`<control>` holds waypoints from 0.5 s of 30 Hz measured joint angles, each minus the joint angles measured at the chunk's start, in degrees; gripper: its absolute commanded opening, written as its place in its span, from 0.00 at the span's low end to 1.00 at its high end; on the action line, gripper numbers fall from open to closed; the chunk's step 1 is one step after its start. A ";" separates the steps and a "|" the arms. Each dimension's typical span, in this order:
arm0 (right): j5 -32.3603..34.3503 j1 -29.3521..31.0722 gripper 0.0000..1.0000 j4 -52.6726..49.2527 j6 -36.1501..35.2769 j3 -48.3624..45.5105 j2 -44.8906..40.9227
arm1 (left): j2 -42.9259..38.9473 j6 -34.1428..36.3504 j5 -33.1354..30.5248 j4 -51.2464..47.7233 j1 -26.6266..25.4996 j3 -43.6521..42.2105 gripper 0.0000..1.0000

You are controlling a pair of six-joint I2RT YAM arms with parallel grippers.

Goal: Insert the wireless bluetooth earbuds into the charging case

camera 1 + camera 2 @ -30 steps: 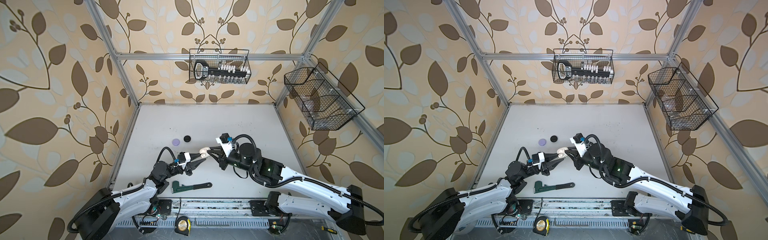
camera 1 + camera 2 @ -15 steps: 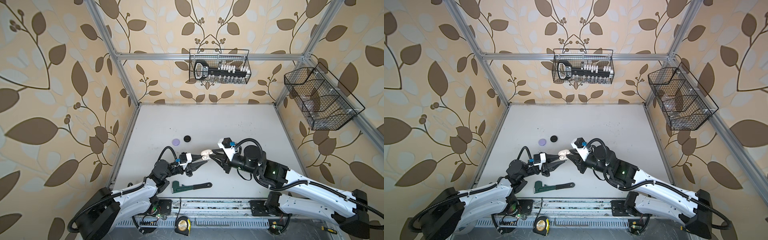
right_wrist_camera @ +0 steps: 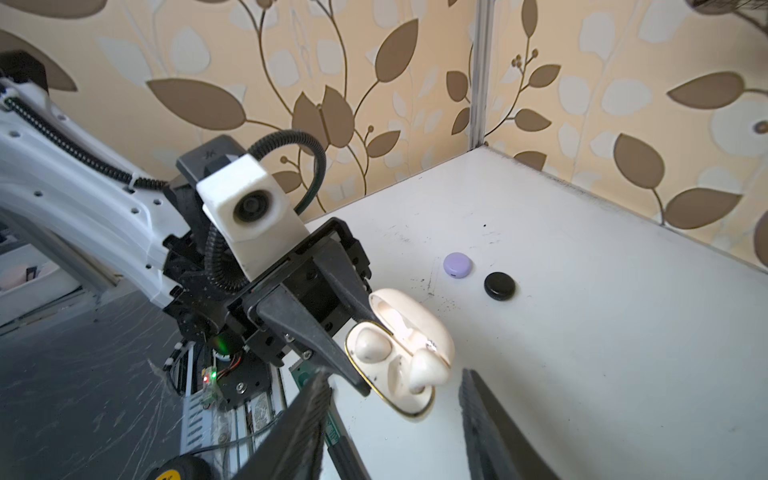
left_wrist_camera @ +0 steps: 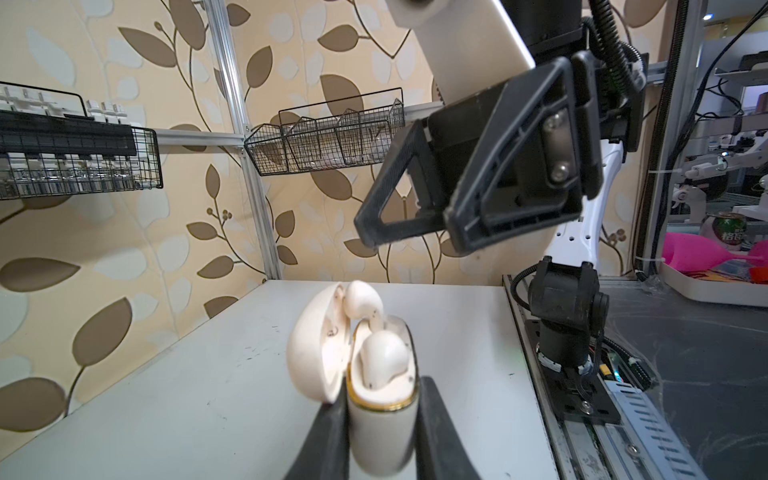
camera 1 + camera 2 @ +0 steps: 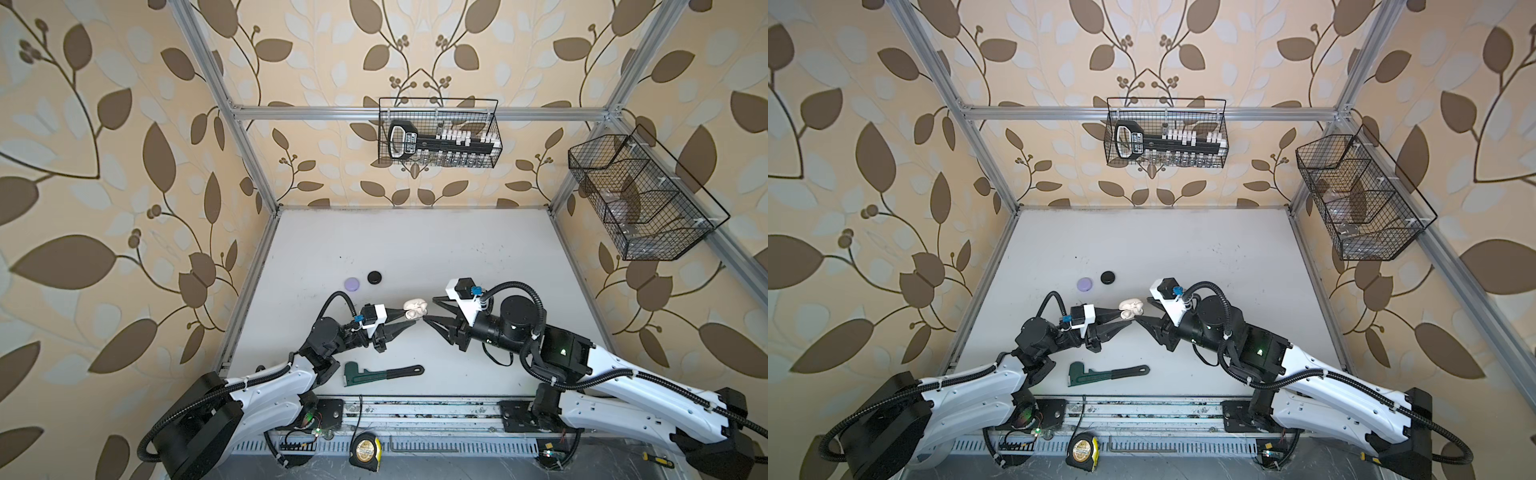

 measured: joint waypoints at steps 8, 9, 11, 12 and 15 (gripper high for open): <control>0.83 0.39 0.56 -1.81 3.58 0.42 1.07 | -0.02 0.20 -0.42 -0.68 0.00 0.00 0.00; 0.35 0.39 0.56 -1.92 3.80 0.70 1.99 | -0.04 0.22 -0.39 -0.66 0.00 0.00 0.00; -0.76 0.28 0.56 -1.99 3.67 1.14 3.48 | -0.09 0.22 -0.39 -0.66 0.00 0.00 0.00; -1.57 0.22 0.56 -1.95 3.61 1.27 4.28 | -0.11 0.22 -0.37 -0.66 0.00 0.00 0.00; -3.72 0.11 0.56 -1.77 2.97 1.27 5.46 | -0.13 0.22 -0.33 -0.66 0.00 0.00 0.00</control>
